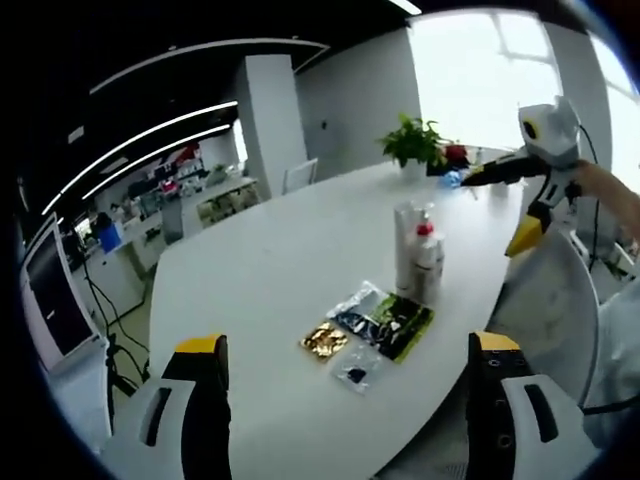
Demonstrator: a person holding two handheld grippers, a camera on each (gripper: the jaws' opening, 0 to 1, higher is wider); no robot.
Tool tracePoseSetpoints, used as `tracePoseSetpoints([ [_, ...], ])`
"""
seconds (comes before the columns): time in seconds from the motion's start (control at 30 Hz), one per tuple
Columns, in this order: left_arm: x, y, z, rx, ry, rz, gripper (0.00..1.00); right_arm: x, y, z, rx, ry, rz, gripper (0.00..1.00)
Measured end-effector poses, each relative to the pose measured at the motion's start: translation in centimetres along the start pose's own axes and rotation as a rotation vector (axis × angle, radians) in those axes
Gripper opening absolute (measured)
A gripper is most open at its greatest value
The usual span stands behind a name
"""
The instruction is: Arrange the skincare products in the storage area until every visible bottle or jar stands upright without overlapping.
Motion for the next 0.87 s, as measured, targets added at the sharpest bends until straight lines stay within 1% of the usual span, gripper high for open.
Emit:
tracePoseSetpoints([
  [0.2,0.06,0.12,-0.11,-0.007,0.013,-0.003,0.97,0.25,0.34,-0.08,-0.005,0.013,0.026,1.00],
  [0.37,0.25,0.22,-0.29,-0.012,0.020,-0.003,0.97,-0.18,0.44,-0.14,0.001,0.015,0.006,1.00],
  [0.63,0.30,0.39,-0.63,-0.003,0.024,-0.007,0.97,-0.27,0.38,0.46,0.001,0.015,-0.014,1.00],
  [0.87,0.39,0.21,-0.65,0.009,0.027,0.005,0.97,-0.23,0.23,0.54,0.016,-0.004,-0.039,1.00],
])
Point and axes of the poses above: the point that each gripper's makers call its tool centre point, and the gripper's own axes: y roughly backward along the fingers, z roughly to its left, x roughly out of its underside, the point moved 5 cm from there along y, roughly backward along the fingers, and after that the axes turned 7 degrees about -z, right-handed, at the moved point
